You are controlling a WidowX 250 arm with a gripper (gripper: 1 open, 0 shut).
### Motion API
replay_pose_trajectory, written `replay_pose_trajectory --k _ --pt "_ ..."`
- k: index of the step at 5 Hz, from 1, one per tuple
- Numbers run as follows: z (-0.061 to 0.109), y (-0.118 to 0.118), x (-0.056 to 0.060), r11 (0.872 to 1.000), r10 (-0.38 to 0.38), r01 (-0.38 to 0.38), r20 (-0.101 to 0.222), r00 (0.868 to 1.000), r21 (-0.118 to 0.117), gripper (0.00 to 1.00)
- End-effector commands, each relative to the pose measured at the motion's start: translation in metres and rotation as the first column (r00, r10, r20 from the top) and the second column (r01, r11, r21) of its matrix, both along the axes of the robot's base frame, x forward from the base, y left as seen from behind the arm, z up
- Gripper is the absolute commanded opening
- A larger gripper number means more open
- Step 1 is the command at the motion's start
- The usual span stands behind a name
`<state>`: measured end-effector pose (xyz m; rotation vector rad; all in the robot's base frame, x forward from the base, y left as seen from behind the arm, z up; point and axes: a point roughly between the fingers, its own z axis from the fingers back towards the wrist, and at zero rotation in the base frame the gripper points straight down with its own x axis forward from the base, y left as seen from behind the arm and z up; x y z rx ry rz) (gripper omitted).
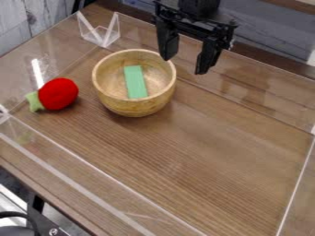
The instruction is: Move the red object to the right side of the table
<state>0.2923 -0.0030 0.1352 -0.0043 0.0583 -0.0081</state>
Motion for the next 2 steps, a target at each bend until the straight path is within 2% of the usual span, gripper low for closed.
replay_pose_trajectory --k 1,2 --pt "-0.006 0.009 -0.012 0.999 -0.041 0.041 -0.028 0.999 -0.002 1.0" --pt "-0.007 0.042 -0.032 1.0 -0.025 0.025 -0.007 1.0 0.006 1.0"
